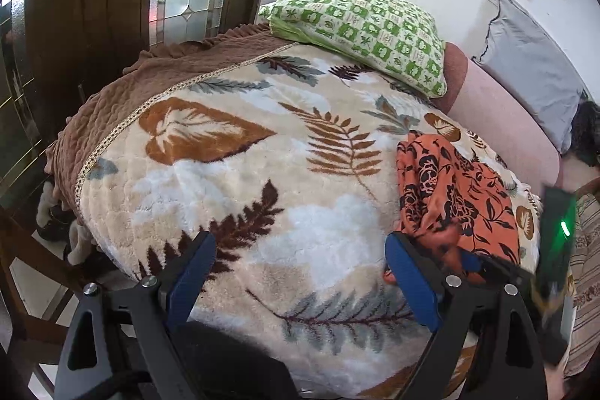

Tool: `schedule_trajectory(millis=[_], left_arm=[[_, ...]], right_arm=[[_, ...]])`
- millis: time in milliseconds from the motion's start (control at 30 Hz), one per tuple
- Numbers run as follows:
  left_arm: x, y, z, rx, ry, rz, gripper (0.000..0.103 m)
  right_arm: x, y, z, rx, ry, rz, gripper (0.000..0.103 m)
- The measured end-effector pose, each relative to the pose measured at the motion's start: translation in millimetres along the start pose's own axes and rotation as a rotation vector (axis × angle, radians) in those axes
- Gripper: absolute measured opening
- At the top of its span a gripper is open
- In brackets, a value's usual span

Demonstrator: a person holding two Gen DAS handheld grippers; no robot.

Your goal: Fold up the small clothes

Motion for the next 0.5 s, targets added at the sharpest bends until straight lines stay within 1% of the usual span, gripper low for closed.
schedule_trajectory(millis=[33,67,100,167,267,300,333,367,400,467,500], left_arm=[[0.5,1.7,-1.7,-0.002,-0.002,-0.003,0.092],[0.6,3.5,-3.6,-0.004,-0.003,-0.004,0.092],[0.1,5.2,-5.8,-0.007,-0.008,-0.001,0.092],[0.5,8.8,-9.9,-0.012,-0.016,0.000,0.092],[2.5,16.4,-19.9,-0.014,-0.038,-0.003,0.092],[1.3,19.9,-27.6,-0.024,-0.059,0.003,0.092],[-1.0,21.7,-33.6,-0.033,-0.081,0.013,0.092],[-5.7,22.6,-42.0,-0.040,-0.109,0.039,0.092],[-9.7,21.9,-48.1,-0.043,-0.120,0.060,0.092],[-20.3,16.4,-63.3,-0.055,-0.163,0.117,0.092],[-25.6,11.8,-70.3,-0.058,-0.181,0.140,0.092]], right_arm=[[6.3,-3.2,5.5,-0.003,0.076,-0.012,0.074],[8.9,-4.5,8.3,-0.009,0.116,-0.011,0.090],[14.5,-6.5,11.1,-0.015,0.148,-0.016,0.091],[24.1,-10.6,8.8,-0.030,0.180,-0.037,0.091],[36.7,-14.1,-20.1,-0.207,0.263,-0.068,0.091],[41.9,-13.3,-35.6,-0.279,0.289,-0.083,0.091],[45.6,-13.1,-46.4,-0.323,0.297,-0.096,0.091],[50.1,-13.6,-59.2,-0.368,0.296,-0.108,0.091],[54.8,-15.9,-74.3,-0.428,0.310,-0.111,0.091],[63.9,-26.1,-96.7,-0.545,0.376,-0.103,0.091],[71.3,-37.9,-111.2,-0.632,0.419,-0.111,0.091]])
Point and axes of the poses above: each gripper's, at about its wrist camera, not at the fingertips, and x roughly against the way its jaws point, z to its left, y to its top, the point moved 5 cm from there along -x, roughly the way its jaws point
